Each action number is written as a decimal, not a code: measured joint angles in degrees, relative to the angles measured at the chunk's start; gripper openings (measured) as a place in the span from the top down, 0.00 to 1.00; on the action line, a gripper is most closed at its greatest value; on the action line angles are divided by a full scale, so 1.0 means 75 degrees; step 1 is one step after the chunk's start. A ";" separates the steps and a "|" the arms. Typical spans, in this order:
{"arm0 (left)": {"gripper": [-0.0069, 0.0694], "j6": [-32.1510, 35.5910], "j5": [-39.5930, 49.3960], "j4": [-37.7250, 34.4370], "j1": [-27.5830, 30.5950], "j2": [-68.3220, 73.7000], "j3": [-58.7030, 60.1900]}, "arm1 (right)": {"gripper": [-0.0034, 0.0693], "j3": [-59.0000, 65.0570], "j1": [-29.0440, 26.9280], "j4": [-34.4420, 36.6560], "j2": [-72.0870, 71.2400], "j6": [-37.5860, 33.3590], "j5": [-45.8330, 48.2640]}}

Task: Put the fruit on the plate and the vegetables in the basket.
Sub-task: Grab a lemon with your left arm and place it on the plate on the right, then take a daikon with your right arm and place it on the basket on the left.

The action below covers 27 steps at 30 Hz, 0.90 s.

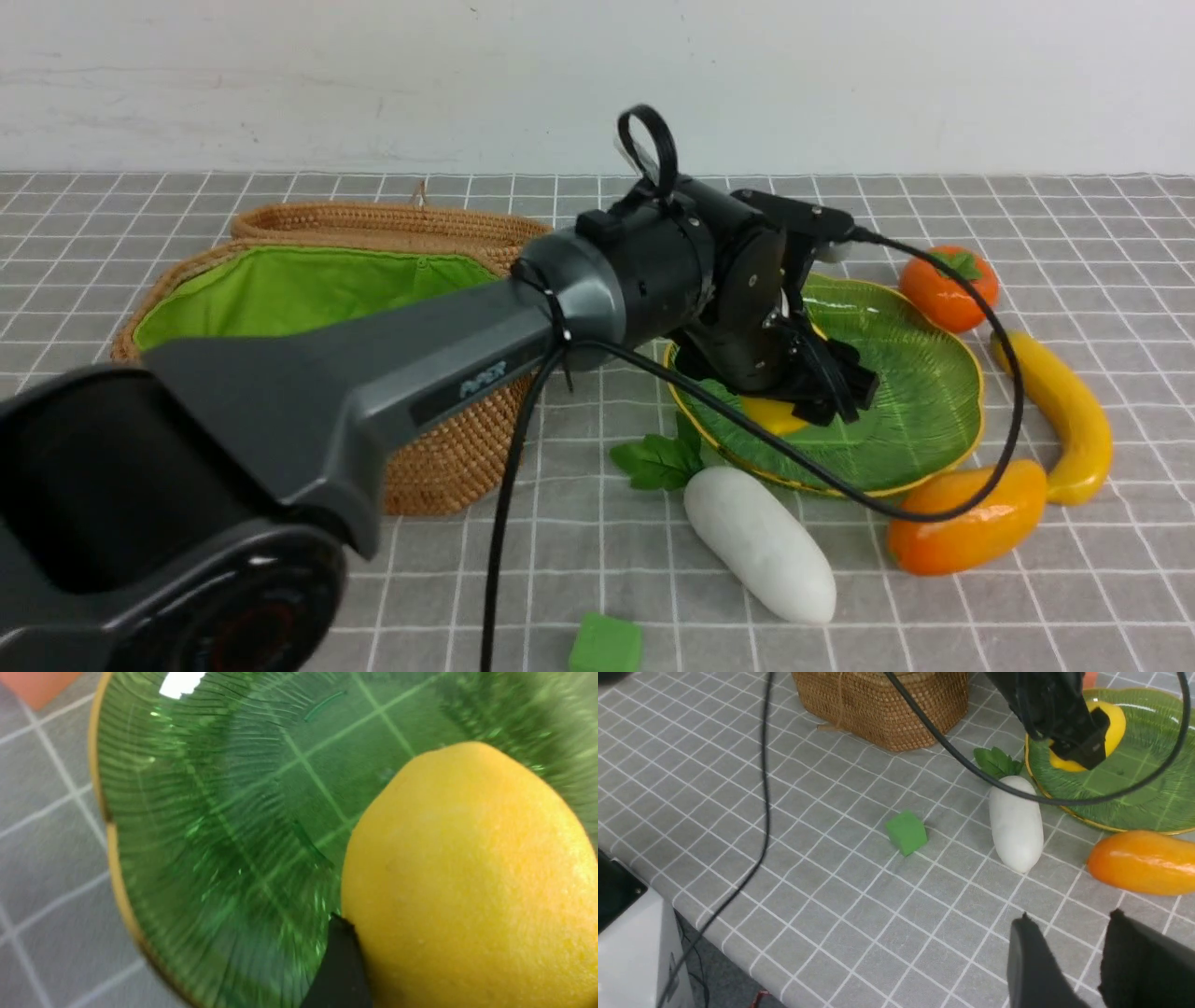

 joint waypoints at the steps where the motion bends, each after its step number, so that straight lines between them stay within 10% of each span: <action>1: 0.17 0.0013 0.0000 0.0000 0.0000 0.0029 -0.0031 | 0.63 0.0000 0.0000 -0.0002 0.0000 0.0017 0.0000; 7: 0.03 0.0143 -0.0051 0.0001 -0.0007 0.0099 -0.0422 | 0.63 0.0000 0.0000 -0.0002 0.0000 0.0119 -0.0037; 17: 0.16 0.0145 0.1174 0.0039 -0.0007 -0.0767 -0.0433 | 0.63 0.0000 0.0000 -0.0058 0.0162 0.0332 -0.0225; 24: 0.86 -0.0155 0.2937 -0.0007 -0.0007 -0.3588 -0.0364 | 0.63 0.0000 0.0000 -0.0238 0.1546 0.0437 0.0012; 27: 0.93 -0.0170 0.3452 0.0100 -0.0007 -0.4839 0.0117 | 0.63 0.0000 0.0000 -0.0238 0.2296 0.0437 -0.0185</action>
